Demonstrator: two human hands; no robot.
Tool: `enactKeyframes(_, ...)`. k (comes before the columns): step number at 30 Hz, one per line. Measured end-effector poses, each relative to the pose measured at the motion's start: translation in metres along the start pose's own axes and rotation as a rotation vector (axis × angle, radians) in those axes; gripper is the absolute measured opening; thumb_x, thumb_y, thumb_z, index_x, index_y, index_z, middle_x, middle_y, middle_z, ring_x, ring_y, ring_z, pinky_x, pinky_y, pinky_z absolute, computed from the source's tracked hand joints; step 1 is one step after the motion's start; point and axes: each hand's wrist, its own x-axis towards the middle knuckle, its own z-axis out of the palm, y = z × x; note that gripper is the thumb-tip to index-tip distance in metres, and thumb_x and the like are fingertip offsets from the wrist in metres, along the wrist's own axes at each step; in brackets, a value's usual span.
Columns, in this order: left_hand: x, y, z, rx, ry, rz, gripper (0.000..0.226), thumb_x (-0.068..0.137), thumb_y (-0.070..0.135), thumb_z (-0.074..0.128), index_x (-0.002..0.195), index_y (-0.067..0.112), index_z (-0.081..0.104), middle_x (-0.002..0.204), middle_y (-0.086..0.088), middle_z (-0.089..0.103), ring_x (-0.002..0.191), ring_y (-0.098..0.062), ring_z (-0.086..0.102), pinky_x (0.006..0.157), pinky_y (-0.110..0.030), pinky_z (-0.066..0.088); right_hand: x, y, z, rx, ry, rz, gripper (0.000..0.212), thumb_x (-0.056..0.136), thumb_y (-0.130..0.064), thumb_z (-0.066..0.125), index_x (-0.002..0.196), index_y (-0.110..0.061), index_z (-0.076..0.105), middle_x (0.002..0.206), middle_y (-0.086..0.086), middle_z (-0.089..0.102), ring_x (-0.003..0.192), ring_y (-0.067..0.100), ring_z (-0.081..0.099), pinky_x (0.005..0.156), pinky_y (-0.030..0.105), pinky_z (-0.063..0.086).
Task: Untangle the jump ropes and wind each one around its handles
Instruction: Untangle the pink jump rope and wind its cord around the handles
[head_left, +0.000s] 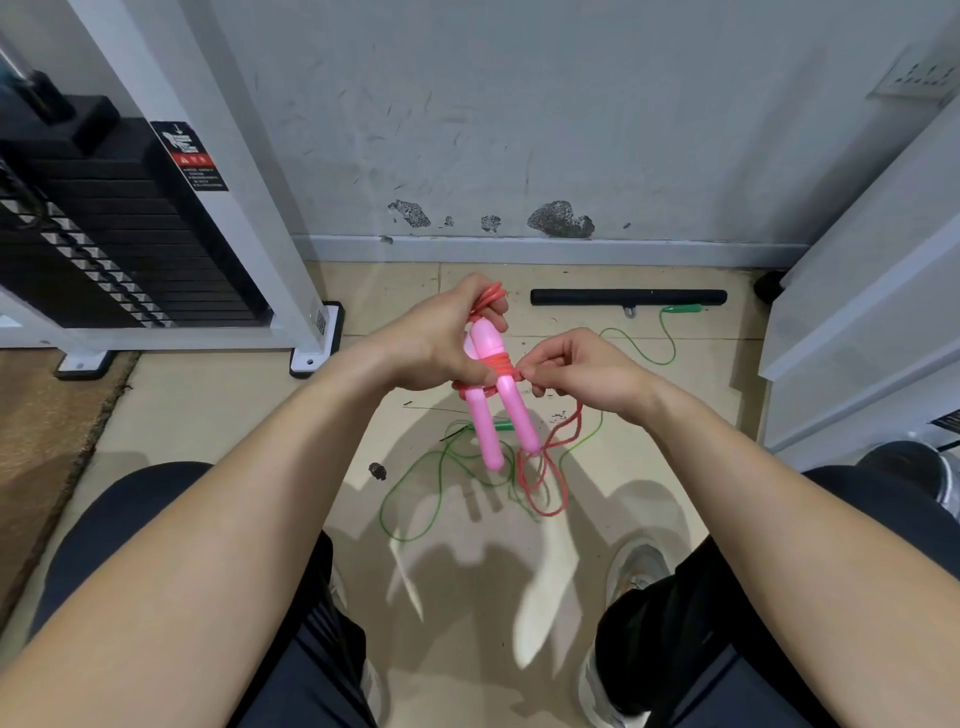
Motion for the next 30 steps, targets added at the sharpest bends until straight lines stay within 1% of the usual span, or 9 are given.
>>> enactKeyframes(2,0.001,-0.003,-0.001,0.039,0.003,-0.009,0.076,0.07,0.01,0.088,0.131,0.015,0.042,0.123,0.0,0.059,0.11,-0.015,0.059,0.078,-0.023,0.053,-0.001,-0.003,-0.003,-0.229,0.045,-0.043,0.012,0.089,-0.027,0.074,0.079,-0.02,0.074,0.058,-0.008,0.067,0.054,0.003,0.056,0.055,0.024,0.041)
enactKeyframes(5,0.002,-0.004,0.001,0.034,-0.009,-0.016,0.075,0.071,0.008,0.088,0.13,0.015,0.043,0.123,-0.001,0.059,0.111,-0.017,0.06,0.076,-0.024,0.054,-0.001,-0.007,-0.008,-0.663,0.155,0.039,0.044,0.079,-0.064,0.071,0.068,-0.021,0.064,0.061,-0.008,0.064,0.064,0.011,0.06,0.056,0.03,0.04)
enactKeyframes(7,0.003,-0.004,0.0,0.02,-0.002,-0.014,0.075,0.071,0.01,0.088,0.13,0.014,0.043,0.122,-0.001,0.059,0.113,-0.018,0.059,0.08,-0.029,0.054,0.001,-0.006,-0.011,-0.704,0.186,0.084,0.054,0.077,-0.07,0.068,0.065,-0.017,0.06,0.057,-0.007,0.058,0.063,0.015,0.057,0.055,0.03,0.036)
enactKeyframes(10,0.003,-0.003,0.0,0.034,-0.002,-0.002,0.074,0.07,0.011,0.089,0.129,0.016,0.043,0.121,0.001,0.059,0.112,-0.016,0.059,0.083,-0.028,0.053,0.002,-0.006,-0.013,-0.504,0.143,0.057,0.05,0.083,-0.059,0.069,0.062,-0.015,0.061,0.049,-0.007,0.048,0.052,0.015,0.046,0.053,0.029,0.033)
enactKeyframes(15,0.01,-0.007,0.009,0.149,0.004,-0.019,0.072,0.071,0.008,0.086,0.128,0.017,0.043,0.122,0.002,0.057,0.104,-0.017,0.057,0.064,-0.018,0.049,-0.002,-0.015,-0.006,-0.03,0.088,0.099,0.037,0.102,-0.026,0.055,0.071,-0.012,0.07,0.054,-0.005,0.047,0.049,0.013,0.032,0.047,0.026,0.025)
enactKeyframes(18,0.014,-0.011,0.017,0.254,0.139,-0.059,0.074,0.073,0.011,0.084,0.133,0.017,0.042,0.123,0.004,0.055,0.108,-0.018,0.056,0.077,-0.018,0.037,-0.008,-0.025,0.005,0.23,0.096,0.154,0.026,0.099,-0.007,0.049,0.085,-0.002,0.07,0.063,0.001,0.059,0.048,0.011,0.041,0.047,0.024,0.031)
enactKeyframes(21,0.018,-0.009,0.027,0.262,0.389,-0.118,0.067,0.08,0.014,0.079,0.134,0.018,0.042,0.129,0.003,0.055,0.113,-0.02,0.055,0.084,-0.025,0.036,-0.02,-0.037,0.024,0.475,0.161,0.125,0.02,0.092,0.0,0.052,0.086,-0.002,0.072,0.077,0.011,0.062,0.056,0.014,0.05,0.057,0.027,0.039)
enactKeyframes(26,0.022,-0.003,0.042,-0.054,0.679,-0.143,0.064,0.079,0.019,0.081,0.131,0.016,0.044,0.125,0.005,0.055,0.112,-0.016,0.055,0.094,-0.029,0.043,-0.029,-0.039,0.052,0.7,0.239,0.023,0.026,0.103,-0.011,0.048,0.106,-0.022,0.071,0.076,0.001,0.066,0.056,0.012,0.052,0.056,0.027,0.046)
enactKeyframes(30,0.027,-0.007,0.052,-0.454,0.717,-0.246,0.061,0.075,0.017,0.086,0.117,0.02,0.043,0.111,0.005,0.055,0.102,-0.017,0.057,0.1,-0.04,0.049,-0.022,-0.03,0.052,0.555,0.361,-0.044,0.026,0.102,-0.018,0.053,0.122,-0.021,0.07,0.078,0.0,0.07,0.054,0.013,0.05,0.052,0.025,0.043)
